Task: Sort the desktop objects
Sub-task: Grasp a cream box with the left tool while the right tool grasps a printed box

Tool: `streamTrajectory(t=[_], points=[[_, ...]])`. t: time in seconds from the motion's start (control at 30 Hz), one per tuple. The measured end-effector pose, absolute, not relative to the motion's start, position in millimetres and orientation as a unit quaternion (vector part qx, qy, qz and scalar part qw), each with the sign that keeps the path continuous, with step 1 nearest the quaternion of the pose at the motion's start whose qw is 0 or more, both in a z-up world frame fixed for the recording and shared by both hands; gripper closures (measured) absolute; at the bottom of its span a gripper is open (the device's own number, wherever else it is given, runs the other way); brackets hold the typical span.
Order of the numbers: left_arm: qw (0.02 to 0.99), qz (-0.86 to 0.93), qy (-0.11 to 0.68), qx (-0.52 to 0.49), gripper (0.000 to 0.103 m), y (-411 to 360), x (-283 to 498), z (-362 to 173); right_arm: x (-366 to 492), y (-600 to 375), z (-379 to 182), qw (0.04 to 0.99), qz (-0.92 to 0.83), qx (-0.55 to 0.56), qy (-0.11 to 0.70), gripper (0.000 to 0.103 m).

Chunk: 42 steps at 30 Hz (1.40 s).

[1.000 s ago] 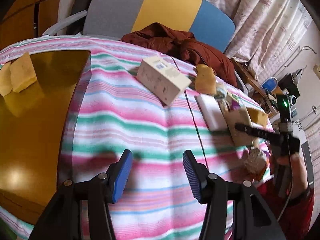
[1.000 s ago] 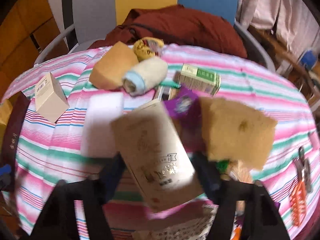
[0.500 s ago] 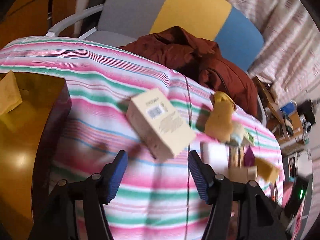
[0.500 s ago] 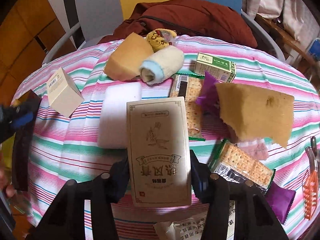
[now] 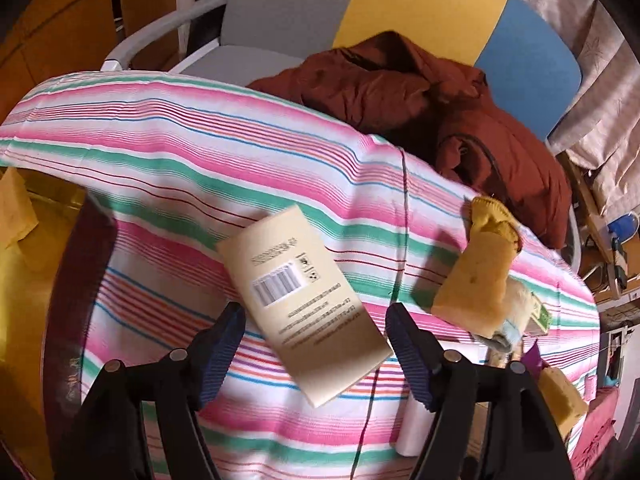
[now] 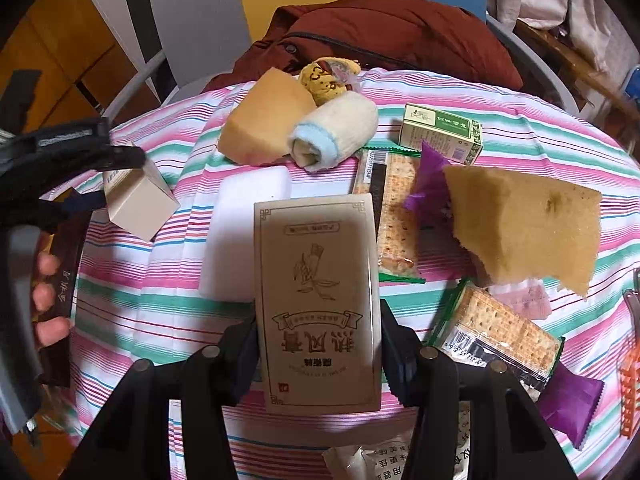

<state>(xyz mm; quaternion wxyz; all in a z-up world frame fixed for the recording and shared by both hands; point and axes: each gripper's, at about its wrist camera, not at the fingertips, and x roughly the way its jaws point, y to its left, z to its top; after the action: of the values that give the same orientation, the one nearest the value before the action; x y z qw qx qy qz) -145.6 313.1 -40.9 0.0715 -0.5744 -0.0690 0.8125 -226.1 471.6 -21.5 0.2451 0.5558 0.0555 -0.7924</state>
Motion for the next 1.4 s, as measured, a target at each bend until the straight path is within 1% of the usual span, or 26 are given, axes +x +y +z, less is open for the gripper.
streamTrajectory(t=[0.07, 0.13, 0.2, 0.27, 0.5, 0.53, 0.57, 0.6, 0.67, 0.87, 1.13, 1.23, 1.4], points=[[0.073, 0.809, -0.061, -0.58, 0.026, 316, -147, -49, -225, 471, -21, 0.247, -0.792, 0.556, 0.057, 0.05], [0.087, 0.805, -0.058, -0.584, 0.026, 314, -146, -59, -224, 470, -21, 0.25, -0.791, 0.555, 0.057, 0.05], [0.1, 0.795, -0.067, -0.594, 0.028, 309, -144, -70, -225, 470, -21, 0.252, -0.79, 0.556, 0.055, 0.05], [0.115, 0.807, -0.071, -0.575, 0.032, 301, -138, -70, -225, 470, -21, 0.252, -0.79, 0.557, 0.054, 0.05], [0.166, 0.817, -0.045, -0.551, 0.039, 292, -124, -69, -225, 473, -21, 0.25, -0.789, 0.559, 0.036, 0.05], [0.173, 0.819, -0.036, -0.545, 0.041, 292, -120, -70, -225, 475, -21, 0.251, -0.789, 0.56, 0.029, 0.05], [0.176, 0.824, -0.019, -0.538, 0.047, 291, -114, -70, -226, 475, -21, 0.251, -0.789, 0.56, 0.026, 0.05], [0.178, 0.829, -0.002, -0.53, 0.051, 293, -110, -71, -226, 476, -20, 0.25, -0.79, 0.559, 0.022, 0.051], [0.188, 0.84, 0.025, -0.508, 0.051, 292, -96, -71, -226, 478, -18, 0.248, -0.794, 0.555, 0.016, 0.051], [0.182, 0.861, 0.043, -0.472, 0.052, 281, -66, -71, -225, 488, -5, 0.252, -0.808, 0.533, -0.018, 0.052], [0.18, 0.869, 0.036, -0.459, 0.052, 263, -36, -70, -218, 478, 6, 0.285, -0.81, 0.512, -0.02, 0.052], [0.18, 0.871, 0.041, -0.455, 0.052, 255, -23, -70, -212, 467, 7, 0.312, -0.803, 0.507, -0.019, 0.052], [0.171, 0.866, 0.005, -0.47, 0.052, 236, -11, -66, -197, 442, 1, 0.347, -0.784, 0.514, -0.007, 0.052]])
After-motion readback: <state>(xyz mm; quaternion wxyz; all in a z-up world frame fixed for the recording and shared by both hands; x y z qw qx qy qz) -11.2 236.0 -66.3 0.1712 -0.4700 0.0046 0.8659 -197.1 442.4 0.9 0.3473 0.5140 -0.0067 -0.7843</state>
